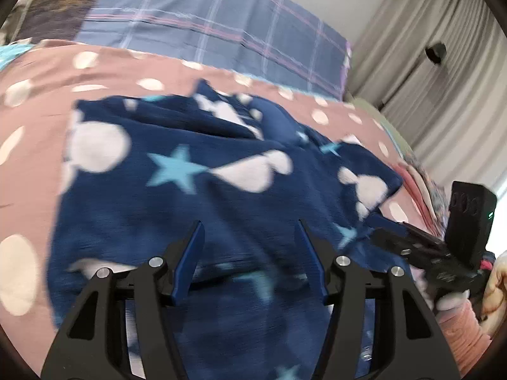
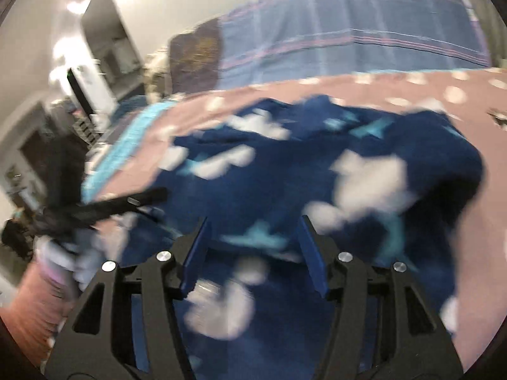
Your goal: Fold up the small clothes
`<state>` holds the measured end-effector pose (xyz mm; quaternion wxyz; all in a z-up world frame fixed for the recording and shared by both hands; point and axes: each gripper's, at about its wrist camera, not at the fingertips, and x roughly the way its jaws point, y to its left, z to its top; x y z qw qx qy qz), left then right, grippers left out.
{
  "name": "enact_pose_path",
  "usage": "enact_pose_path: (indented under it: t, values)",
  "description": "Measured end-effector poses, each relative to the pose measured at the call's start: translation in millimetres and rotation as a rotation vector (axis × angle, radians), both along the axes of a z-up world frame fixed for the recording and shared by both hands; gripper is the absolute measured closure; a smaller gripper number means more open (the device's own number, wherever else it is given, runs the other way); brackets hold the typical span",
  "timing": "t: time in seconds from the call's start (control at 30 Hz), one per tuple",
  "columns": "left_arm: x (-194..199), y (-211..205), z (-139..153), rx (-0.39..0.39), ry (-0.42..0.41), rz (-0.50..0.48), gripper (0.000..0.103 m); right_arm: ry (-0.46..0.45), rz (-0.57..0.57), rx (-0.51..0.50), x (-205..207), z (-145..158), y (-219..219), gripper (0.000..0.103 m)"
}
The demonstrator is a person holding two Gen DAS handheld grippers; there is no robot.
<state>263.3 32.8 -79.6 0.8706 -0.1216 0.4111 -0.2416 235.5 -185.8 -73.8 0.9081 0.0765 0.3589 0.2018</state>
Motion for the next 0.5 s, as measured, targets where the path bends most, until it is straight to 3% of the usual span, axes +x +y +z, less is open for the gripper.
enact_pose_path:
  t: [0.1, 0.17, 0.23, 0.3, 0.4, 0.5]
  values:
    - [13, -26, -9, 0.076, 0.054, -0.023, 0.044, -0.019, -0.052, -0.008, -9, -9, -18, 0.045]
    - [20, -37, -17, 0.094, 0.076, -0.014, 0.058, -0.023, -0.083, 0.055, -11, -12, -33, 0.044]
    - [24, -43, -12, 0.078, 0.072, -0.02, 0.09, -0.011, -0.104, 0.111, -10, -16, -44, 0.043]
    - [23, -45, 3, 0.026, 0.06, -0.026, 0.09, 0.039, -0.132, 0.184, -4, -26, -59, 0.043]
    - [11, -50, 60, 0.051, -0.111, -0.031, 0.091, 0.083, -0.135, 0.267, 1, -36, -72, 0.044]
    - [-1, -41, 114, 0.089, -0.245, 0.008, 0.091, 0.074, -0.129, 0.243, -2, -35, -69, 0.042]
